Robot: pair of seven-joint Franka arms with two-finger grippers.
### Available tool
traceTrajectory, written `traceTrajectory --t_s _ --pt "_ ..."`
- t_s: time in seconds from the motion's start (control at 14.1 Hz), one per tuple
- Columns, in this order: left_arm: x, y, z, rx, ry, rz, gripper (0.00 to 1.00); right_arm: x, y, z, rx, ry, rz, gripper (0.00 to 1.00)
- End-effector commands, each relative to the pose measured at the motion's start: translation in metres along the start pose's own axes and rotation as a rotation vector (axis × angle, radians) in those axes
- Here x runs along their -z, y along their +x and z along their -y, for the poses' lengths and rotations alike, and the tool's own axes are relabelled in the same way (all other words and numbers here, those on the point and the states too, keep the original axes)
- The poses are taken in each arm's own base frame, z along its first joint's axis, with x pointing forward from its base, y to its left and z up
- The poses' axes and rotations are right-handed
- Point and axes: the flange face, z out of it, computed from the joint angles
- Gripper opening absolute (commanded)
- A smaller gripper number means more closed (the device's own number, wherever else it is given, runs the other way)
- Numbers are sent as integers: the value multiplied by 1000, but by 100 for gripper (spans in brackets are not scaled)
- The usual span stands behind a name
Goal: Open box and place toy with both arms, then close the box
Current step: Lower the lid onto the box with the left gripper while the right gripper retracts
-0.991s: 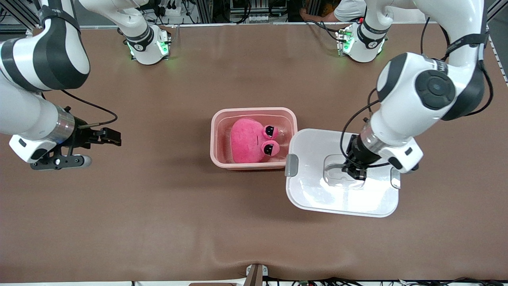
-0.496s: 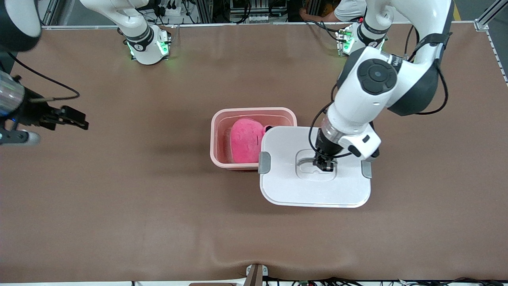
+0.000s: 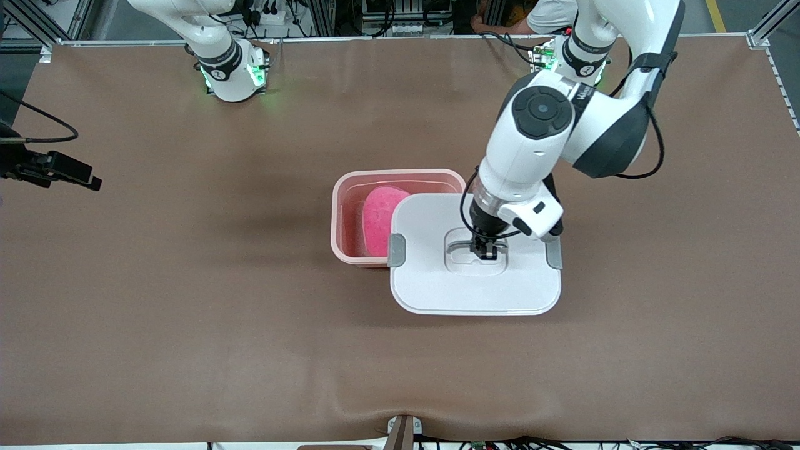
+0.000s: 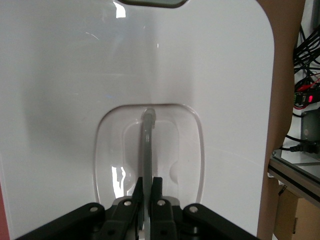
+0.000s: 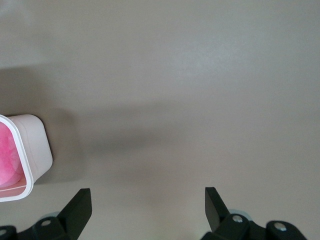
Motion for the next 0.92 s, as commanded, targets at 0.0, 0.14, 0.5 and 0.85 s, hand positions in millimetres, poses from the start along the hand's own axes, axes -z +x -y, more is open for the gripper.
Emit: traceTrajectory --t_s 0.0,0.14,0.5,0.85 --pt "-5 -21 9 30 -33 -8 0 22 -23 -12 -14 26 -12 100" --pt "-8 -30 15 52 -33 -4 0 22 -22 -12 -18 31 -12 100" --pt "-17 -60 34 92 -50 -14 0 21 -22 4 18 15 -10 100" --pt "-40 -89 59 124 -47 -45 0 21 -25 21 53 -71 0 100"
